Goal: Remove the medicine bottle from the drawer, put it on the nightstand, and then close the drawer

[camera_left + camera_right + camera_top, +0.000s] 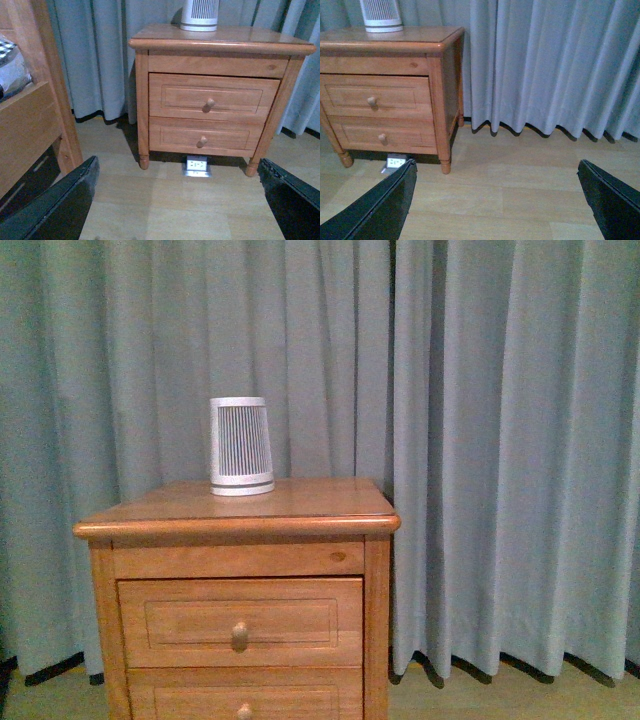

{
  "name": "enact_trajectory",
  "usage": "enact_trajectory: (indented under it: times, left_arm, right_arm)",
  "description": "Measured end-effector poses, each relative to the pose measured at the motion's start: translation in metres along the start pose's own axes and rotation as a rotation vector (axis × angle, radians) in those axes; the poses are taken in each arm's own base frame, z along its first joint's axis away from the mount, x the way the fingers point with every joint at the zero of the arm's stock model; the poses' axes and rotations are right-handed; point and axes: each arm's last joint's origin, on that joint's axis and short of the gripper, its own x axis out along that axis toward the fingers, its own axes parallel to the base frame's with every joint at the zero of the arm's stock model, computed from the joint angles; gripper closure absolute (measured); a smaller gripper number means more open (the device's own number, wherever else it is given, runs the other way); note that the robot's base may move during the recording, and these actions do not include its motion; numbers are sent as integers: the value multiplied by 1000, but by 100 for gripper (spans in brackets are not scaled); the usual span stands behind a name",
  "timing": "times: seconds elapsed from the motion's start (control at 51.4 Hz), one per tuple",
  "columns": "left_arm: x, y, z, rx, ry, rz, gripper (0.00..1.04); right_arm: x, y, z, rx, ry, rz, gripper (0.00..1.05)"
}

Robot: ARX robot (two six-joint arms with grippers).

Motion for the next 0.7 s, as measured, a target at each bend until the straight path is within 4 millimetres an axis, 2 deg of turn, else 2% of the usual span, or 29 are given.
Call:
enact_trajectory:
  times: [0.097,0.156,0.214,0.312,0.448,0.545,0.701]
  left_arm:
    - [0,0,-1,-13,13,6,7]
    - [1,0,-2,-100,161,20,7]
    - [8,1,-6,-169,252,33,7]
    - [24,3,-4,-203,265,29,7]
    - [63,5,16,-182,189,28,7]
    - [106,4,28,-146,129,32,7]
    - [175,-10,26,-78,107,-3,7]
  right_arm:
    - [0,0,0,0,0,1,7]
    - [0,0,0,0,0,1,7]
    - [0,0,0,0,0,1,7]
    - [0,0,0,0,0,1,7]
    - [0,0,0,0,0,1,7]
    - [0,0,0,0,0,1,7]
    - [0,0,0,0,0,1,7]
